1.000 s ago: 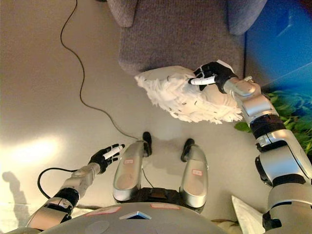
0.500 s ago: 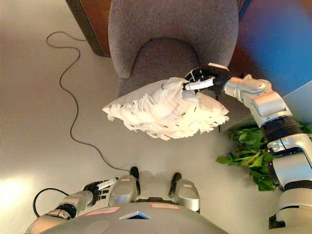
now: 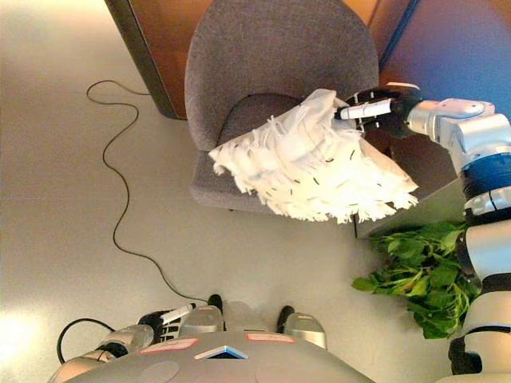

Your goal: Pick up the pillow and put it on the sofa.

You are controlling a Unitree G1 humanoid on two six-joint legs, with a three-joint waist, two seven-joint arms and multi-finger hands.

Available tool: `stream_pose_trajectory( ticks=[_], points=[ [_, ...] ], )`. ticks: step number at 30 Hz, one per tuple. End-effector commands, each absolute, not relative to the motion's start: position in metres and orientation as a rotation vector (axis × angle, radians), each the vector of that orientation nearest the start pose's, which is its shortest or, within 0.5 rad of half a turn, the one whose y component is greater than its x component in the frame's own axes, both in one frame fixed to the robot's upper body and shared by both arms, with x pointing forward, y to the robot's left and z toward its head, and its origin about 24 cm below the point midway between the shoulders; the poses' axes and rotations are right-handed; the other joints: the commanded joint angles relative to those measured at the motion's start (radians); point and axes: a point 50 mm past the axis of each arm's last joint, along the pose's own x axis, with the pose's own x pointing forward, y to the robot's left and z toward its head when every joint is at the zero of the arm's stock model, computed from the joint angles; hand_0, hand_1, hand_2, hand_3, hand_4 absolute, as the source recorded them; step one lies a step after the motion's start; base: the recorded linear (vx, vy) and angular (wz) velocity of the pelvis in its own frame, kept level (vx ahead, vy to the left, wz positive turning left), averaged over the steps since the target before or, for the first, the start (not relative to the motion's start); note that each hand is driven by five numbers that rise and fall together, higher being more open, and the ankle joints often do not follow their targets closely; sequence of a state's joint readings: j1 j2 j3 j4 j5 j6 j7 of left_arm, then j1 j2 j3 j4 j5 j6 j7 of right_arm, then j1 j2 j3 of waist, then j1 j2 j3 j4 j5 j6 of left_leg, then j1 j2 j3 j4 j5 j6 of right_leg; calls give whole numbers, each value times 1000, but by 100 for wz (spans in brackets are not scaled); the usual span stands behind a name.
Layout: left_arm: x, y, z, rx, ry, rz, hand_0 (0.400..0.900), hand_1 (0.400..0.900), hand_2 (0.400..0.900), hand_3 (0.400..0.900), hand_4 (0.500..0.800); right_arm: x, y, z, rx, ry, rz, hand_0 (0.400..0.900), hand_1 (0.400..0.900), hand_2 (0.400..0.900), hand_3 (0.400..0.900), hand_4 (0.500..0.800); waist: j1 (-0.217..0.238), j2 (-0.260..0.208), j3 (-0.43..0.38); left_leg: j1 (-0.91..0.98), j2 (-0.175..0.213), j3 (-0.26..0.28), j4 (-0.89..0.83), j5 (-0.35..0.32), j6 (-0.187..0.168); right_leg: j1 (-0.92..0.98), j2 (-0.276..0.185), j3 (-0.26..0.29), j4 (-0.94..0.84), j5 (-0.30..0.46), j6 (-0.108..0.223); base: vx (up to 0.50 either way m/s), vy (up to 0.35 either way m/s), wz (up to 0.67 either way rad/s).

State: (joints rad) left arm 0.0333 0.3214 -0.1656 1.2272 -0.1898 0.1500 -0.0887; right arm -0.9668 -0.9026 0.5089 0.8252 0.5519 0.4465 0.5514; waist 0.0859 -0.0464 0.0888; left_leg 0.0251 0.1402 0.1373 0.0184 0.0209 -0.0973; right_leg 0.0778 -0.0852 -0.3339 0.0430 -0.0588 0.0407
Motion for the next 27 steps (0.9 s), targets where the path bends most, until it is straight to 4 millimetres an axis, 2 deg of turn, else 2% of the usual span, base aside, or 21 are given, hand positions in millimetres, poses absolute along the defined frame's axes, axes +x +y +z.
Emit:
stream_pose_trajectory(
  ticks=[1, 6, 10, 19, 26, 27],
  points=[
    [43, 287, -154, 263, 1483, 137, 900, 900, 900, 900, 800, 381, -292, 289, -312, 117, 186, 400, 400, 400, 400, 500, 66, -30, -32, -63, 31, -24, -15, 14, -37, -35, -12, 9, -8, -12, 17, -55, -123, 20],
    [59, 295, -149, 273, 1382, 143, 900, 900, 900, 900, 800, 382, -295, 317, -281, 46, 77, 400, 400, 400, 400, 500, 113, 2, 64, -165, 42, -75, -9, 57, -51, -108, -3, -11, 28, -28, -2, -198, -139, 20],
    [61, 299, -146, 264, 1328, 151, 900, 900, 900, 900, 800, 379, -302, 328, -279, 22, 30, 400, 400, 400, 400, 500, 135, 35, 110, -202, 54, -99, -5, 78, -59, -148, 1, -26, 68, -45, -13, -64, -84, 14],
    [61, 304, -142, 225, 1272, 152, 900, 900, 900, 900, 800, 373, -317, 340, -346, 21, -59, 400, 400, 400, 400, 500, 159, 80, 146, -230, 82, -119, 7, 143, -80, -162, 14, -42, 96, -68, -23, 2, -25, 8],
    [52, 307, -142, 218, 1284, 174, 900, 900, 900, 900, 800, 360, -344, 344, -400, 47, -216, 400, 400, 400, 400, 500, 160, 70, 132, -225, 99, -121, 21, 172, -89, -129, 30, -38, 85, -76, -26, 44, -26, -4],
    [51, 307, -142, 218, 1285, 178, 900, 900, 900, 900, 800, 358, -348, 345, -410, 47, -251, 645, 645, 645, 645, 647, 160, 67, 128, -225, 102, -122, 26, 176, -90, -123, 33, -37, 84, -77, -28, 90, -44, -10]
  ],
)
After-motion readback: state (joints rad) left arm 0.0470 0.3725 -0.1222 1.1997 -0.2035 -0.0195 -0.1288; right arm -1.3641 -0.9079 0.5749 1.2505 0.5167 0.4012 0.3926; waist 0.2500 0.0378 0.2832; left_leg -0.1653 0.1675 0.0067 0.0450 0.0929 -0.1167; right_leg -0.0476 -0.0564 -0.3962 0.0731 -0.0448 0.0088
